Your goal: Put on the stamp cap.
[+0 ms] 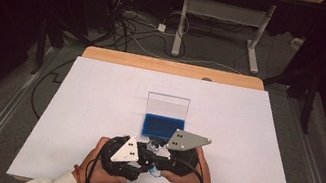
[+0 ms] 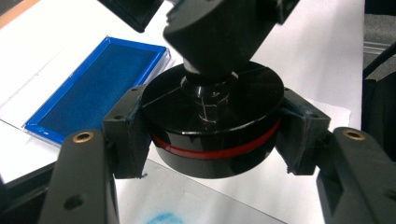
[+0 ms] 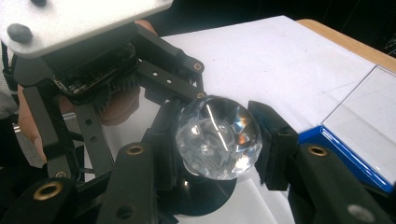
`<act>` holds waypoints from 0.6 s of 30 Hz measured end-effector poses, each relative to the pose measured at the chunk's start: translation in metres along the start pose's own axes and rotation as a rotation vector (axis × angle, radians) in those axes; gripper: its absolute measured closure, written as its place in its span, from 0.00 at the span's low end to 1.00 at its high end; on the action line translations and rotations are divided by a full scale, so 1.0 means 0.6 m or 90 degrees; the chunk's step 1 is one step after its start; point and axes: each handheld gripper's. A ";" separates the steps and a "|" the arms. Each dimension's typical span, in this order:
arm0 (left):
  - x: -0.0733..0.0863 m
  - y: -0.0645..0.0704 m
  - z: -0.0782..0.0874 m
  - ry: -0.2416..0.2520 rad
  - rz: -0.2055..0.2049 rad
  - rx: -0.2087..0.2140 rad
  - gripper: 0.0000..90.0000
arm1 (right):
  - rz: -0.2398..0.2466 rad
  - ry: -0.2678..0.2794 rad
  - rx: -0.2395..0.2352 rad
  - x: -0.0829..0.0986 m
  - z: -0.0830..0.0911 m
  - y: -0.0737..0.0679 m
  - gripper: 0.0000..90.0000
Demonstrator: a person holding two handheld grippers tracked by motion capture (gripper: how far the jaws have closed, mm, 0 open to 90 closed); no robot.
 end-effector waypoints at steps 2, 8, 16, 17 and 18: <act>0.001 -0.002 0.002 0.009 0.004 0.004 0.39 | -0.004 0.005 -0.004 -0.002 0.004 0.002 0.64; 0.003 -0.005 0.001 0.017 0.014 0.006 0.39 | -0.004 0.008 0.001 -0.002 0.008 0.003 0.64; 0.004 -0.006 0.001 0.018 0.025 -0.013 0.31 | 0.002 0.013 0.003 -0.003 0.012 0.001 0.64; 0.004 -0.006 0.001 0.019 0.024 -0.015 0.30 | 0.002 0.012 0.004 -0.003 0.012 0.001 0.64; 0.004 -0.007 0.001 0.019 0.025 -0.016 0.30 | 0.004 0.012 0.006 -0.003 0.013 0.001 0.64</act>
Point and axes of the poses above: each handheld gripper's, and its own axes: z roughly backward along the jaws, x roughly out of its underside, y roughly to its right, and after that the axes turned 3 degrees about -z, right-handed
